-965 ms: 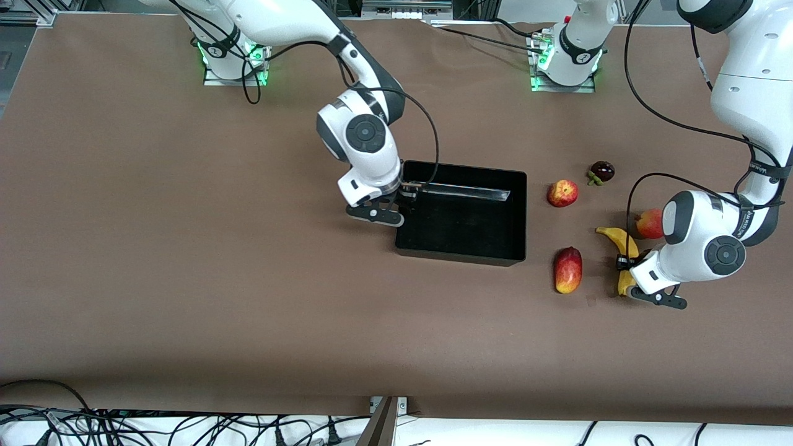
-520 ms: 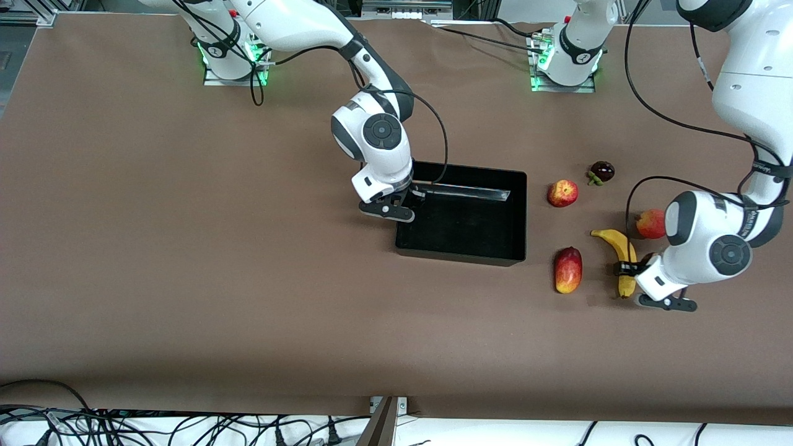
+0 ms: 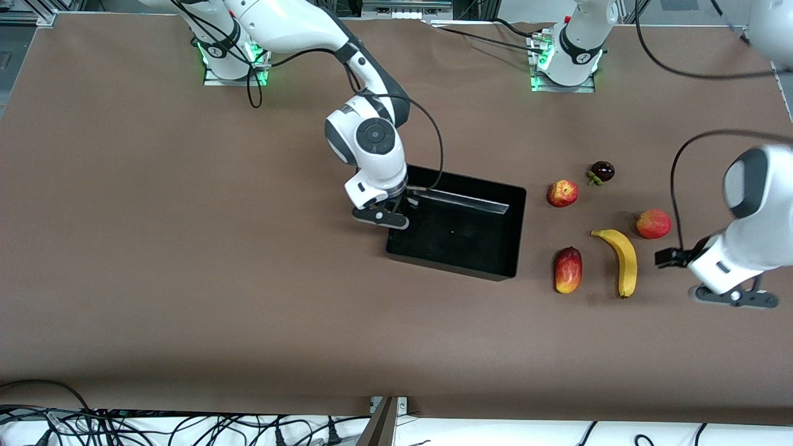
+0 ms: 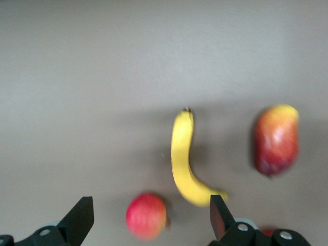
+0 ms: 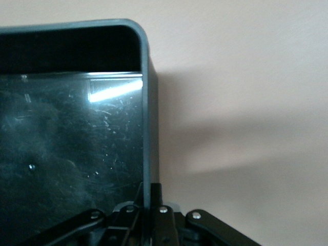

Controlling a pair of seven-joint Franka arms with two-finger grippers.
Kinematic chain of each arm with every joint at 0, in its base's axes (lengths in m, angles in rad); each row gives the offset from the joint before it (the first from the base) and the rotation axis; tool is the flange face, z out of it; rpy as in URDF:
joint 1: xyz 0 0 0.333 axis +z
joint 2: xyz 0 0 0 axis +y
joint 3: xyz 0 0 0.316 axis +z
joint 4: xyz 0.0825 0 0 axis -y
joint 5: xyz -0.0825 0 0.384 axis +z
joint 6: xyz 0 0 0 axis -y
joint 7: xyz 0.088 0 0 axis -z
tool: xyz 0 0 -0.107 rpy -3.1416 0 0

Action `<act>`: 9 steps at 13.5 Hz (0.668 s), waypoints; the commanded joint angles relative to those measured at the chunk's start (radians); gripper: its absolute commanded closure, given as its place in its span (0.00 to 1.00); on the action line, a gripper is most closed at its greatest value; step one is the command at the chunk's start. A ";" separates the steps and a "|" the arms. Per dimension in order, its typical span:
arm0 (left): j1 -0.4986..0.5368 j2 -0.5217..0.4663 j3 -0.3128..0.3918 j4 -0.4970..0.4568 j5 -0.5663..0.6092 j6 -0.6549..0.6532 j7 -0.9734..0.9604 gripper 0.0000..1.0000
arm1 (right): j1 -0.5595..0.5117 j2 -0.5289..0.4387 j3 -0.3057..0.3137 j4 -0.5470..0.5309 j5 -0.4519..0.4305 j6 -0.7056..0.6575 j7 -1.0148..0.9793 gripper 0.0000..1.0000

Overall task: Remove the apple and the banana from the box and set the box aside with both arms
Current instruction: 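Drag the black box away from the fruit with the right gripper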

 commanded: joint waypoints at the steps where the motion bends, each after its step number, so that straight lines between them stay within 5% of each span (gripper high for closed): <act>1: -0.004 -0.043 -0.053 0.118 -0.030 -0.200 -0.012 0.00 | -0.117 -0.133 0.013 -0.007 0.003 -0.150 -0.193 1.00; 3: -0.044 -0.139 -0.024 0.118 -0.134 -0.234 -0.008 0.00 | -0.215 -0.200 0.004 -0.009 0.006 -0.274 -0.405 1.00; 9: -0.303 -0.361 0.327 -0.044 -0.413 -0.225 0.018 0.00 | -0.432 -0.332 -0.175 -0.218 0.027 -0.258 -1.001 1.00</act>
